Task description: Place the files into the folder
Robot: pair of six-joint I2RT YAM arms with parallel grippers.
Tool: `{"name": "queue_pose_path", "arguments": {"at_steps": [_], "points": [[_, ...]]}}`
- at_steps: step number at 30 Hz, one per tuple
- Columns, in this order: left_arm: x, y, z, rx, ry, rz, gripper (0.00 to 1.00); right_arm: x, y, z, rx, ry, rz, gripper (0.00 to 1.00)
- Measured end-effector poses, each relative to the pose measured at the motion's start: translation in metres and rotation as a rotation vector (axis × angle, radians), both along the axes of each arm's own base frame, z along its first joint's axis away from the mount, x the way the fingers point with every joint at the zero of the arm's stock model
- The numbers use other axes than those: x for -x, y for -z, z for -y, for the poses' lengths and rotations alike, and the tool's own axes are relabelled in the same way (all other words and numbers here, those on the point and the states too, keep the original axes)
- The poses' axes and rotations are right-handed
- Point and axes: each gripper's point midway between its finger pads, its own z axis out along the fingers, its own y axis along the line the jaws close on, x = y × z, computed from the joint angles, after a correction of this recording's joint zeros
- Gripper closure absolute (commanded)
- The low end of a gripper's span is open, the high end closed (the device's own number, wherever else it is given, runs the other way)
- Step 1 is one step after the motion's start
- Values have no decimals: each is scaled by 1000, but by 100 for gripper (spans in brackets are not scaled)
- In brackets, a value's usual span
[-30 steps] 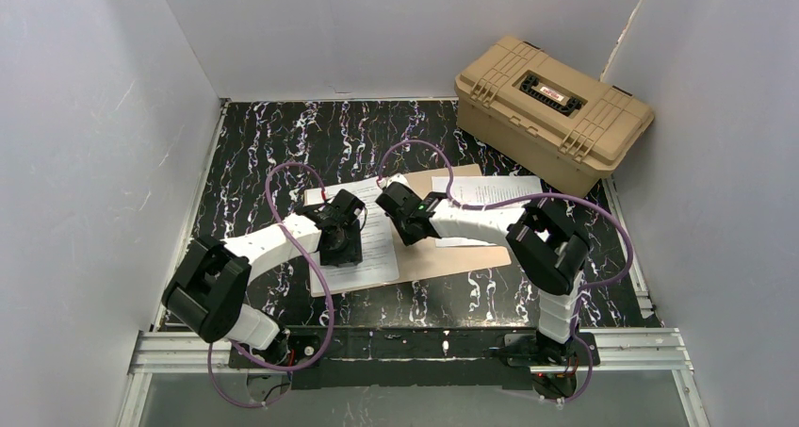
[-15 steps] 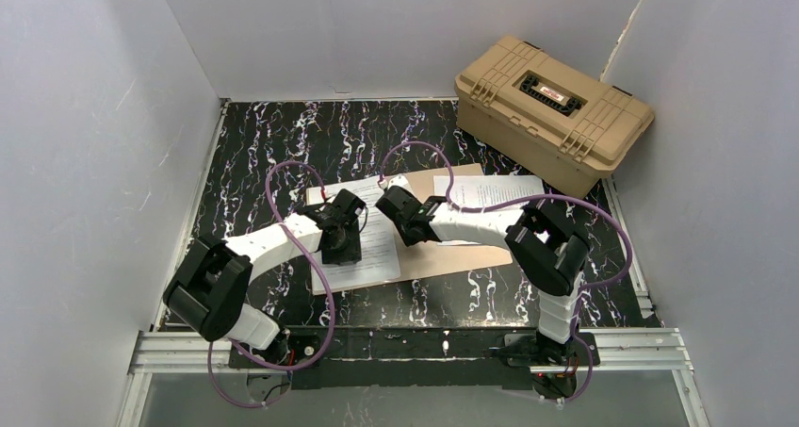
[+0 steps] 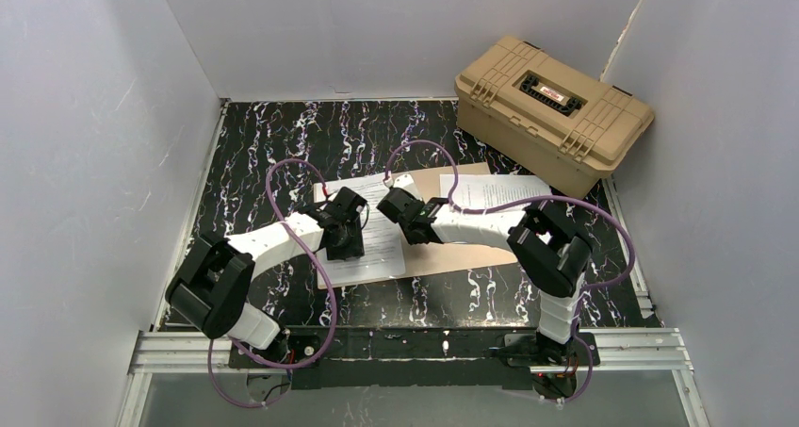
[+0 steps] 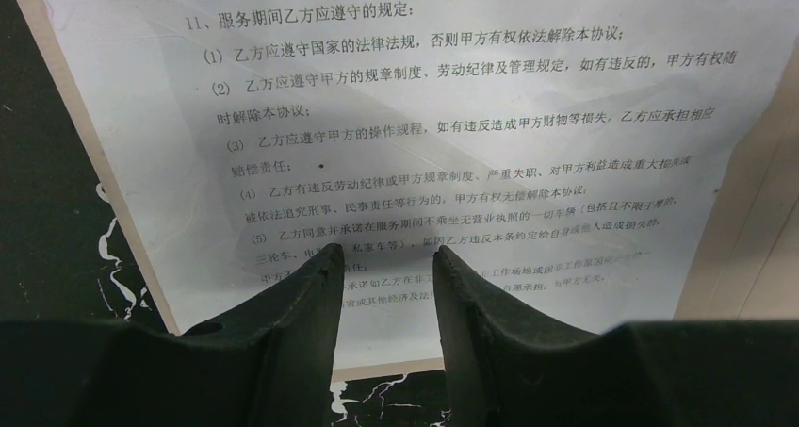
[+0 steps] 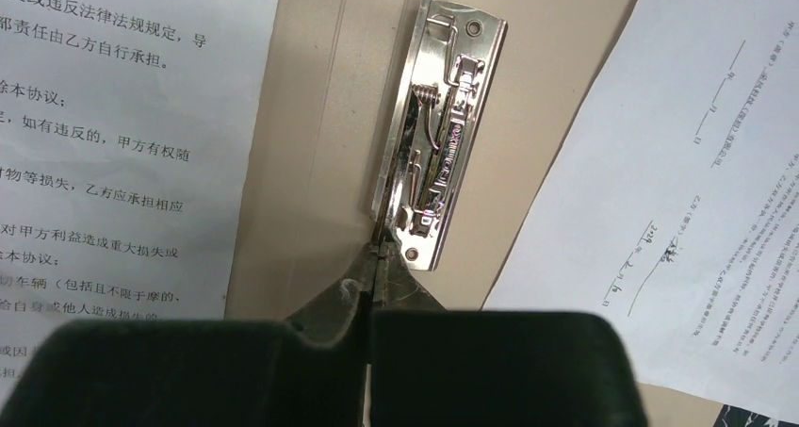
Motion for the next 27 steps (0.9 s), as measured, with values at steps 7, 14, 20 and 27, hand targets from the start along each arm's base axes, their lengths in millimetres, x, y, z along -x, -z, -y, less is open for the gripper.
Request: {"name": "queue_pose_path", "arguments": {"at_steps": [7, 14, 20, 27], "points": [[-3, -1, 2, 19, -8, 5, 62, -1, -8, 6, 12, 17, 18, 99], [-6, -1, 4, 31, -11, 11, 62, -7, -18, 10, 21, 33, 24, 99], [-6, -1, 3, 36, -16, 10, 62, -21, -44, 8, -8, 52, 54, 99], [-3, -1, -1, 30, -21, 13, 62, -30, -71, 32, 4, 91, 74, 98]]}}
